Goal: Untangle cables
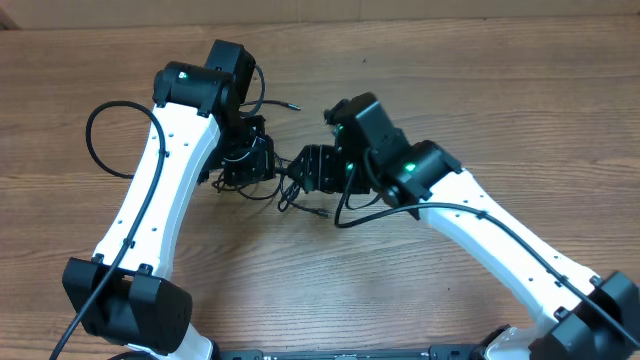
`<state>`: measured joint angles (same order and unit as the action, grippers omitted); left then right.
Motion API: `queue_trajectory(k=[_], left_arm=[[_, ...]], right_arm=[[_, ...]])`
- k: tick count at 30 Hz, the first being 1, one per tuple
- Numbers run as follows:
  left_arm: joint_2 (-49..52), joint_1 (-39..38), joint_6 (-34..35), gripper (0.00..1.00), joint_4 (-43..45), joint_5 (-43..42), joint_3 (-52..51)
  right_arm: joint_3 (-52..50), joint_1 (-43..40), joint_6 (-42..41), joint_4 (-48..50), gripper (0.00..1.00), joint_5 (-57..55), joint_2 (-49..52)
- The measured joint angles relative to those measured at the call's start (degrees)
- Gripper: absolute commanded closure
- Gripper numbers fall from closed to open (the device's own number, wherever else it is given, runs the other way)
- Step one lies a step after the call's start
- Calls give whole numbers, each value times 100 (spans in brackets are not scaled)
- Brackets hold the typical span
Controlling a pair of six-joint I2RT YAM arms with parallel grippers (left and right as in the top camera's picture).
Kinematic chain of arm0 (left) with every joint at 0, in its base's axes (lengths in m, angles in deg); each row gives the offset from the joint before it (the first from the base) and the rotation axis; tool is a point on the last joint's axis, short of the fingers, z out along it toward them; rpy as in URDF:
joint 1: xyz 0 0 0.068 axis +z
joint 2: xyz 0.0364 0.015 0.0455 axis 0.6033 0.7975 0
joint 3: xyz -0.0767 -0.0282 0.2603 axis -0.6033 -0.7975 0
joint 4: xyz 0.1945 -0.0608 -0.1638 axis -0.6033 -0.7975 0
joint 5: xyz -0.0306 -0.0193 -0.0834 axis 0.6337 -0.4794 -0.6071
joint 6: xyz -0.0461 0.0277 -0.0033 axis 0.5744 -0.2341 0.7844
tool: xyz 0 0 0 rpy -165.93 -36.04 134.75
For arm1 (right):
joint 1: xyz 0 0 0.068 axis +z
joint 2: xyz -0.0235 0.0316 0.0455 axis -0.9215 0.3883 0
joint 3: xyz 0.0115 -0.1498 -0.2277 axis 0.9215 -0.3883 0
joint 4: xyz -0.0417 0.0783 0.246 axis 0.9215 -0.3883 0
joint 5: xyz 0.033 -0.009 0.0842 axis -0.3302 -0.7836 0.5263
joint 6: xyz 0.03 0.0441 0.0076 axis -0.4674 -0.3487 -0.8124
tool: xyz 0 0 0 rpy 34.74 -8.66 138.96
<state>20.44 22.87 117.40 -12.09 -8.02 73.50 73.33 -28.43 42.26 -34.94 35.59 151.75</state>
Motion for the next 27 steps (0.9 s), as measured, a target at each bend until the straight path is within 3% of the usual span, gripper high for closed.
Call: queue_trajectory(k=[10,18,23,27], left_arm=[[0,2,11,95,-7,-37,0],[0,2,-127,96,-376,-52,4],[0,0,-247,96,-693,44,9],[0,0,-743,96,-695,-2,9]], right_arm=[[0,107,-9,-7,55,-153,686],[-2,107,-396,-413,78,-957,686],[-2,70,-874,-669,81,-1351,686],[-2,-98,-1047,-748,81,-1443,686]])
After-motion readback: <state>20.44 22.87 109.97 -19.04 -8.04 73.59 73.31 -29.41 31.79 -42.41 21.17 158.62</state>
